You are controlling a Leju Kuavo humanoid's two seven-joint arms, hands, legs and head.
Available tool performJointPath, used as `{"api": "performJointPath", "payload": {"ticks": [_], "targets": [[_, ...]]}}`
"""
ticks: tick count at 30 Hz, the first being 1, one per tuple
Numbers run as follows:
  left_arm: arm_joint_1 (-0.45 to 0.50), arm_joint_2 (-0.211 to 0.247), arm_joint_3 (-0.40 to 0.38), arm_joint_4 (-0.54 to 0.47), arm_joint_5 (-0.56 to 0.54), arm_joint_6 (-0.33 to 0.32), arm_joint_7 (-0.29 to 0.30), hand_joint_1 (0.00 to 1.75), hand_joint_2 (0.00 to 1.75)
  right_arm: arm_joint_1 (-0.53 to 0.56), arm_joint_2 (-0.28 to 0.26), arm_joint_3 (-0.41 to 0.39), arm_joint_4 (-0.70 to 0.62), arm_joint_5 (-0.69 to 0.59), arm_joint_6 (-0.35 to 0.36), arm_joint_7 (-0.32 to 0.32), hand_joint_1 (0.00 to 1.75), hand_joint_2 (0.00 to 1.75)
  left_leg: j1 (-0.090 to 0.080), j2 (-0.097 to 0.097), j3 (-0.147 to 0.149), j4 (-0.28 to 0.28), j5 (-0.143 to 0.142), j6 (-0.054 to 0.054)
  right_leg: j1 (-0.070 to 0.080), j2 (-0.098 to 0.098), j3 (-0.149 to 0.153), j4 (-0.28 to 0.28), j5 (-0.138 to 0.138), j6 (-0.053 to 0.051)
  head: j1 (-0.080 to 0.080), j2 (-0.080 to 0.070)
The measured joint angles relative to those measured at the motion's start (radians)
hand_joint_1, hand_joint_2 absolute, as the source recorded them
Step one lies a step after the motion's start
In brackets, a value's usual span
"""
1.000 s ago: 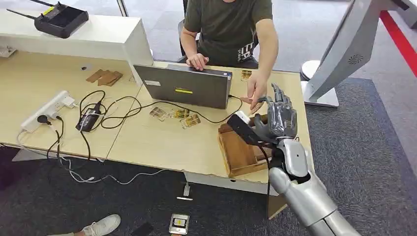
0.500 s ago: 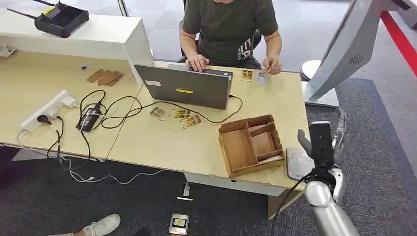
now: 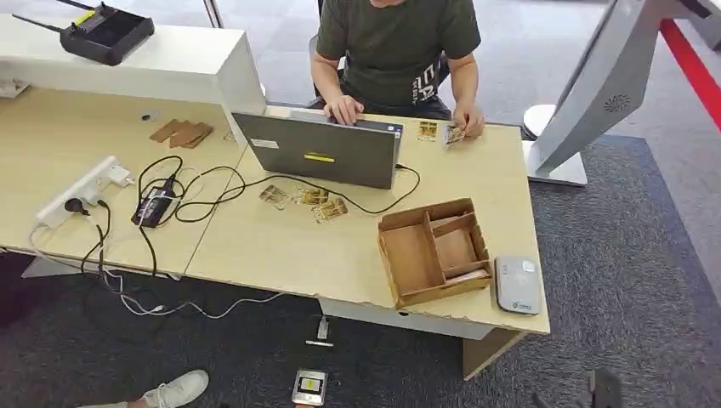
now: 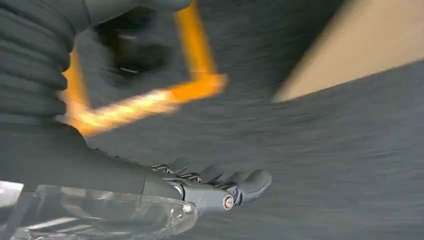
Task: Pass the card to the sensor for recognition and then transmit it.
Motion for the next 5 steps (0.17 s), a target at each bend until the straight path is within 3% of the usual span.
{"api": "performJointPath", "payload": {"ticks": [5], "targets": [[0.007,0.012,0.001,0.003,0.026,-0.008,-0.034,0.0,1.75,0.055,0.062,-0.02,0.151,0.014,-0.024,0.168,0.0,1.75,0.001,0.001,0.001,0.0,-0.001,-0.001,0.001,0.002,0.0,0.0,-0.001,-0.001,-0.001,0.0]]}}
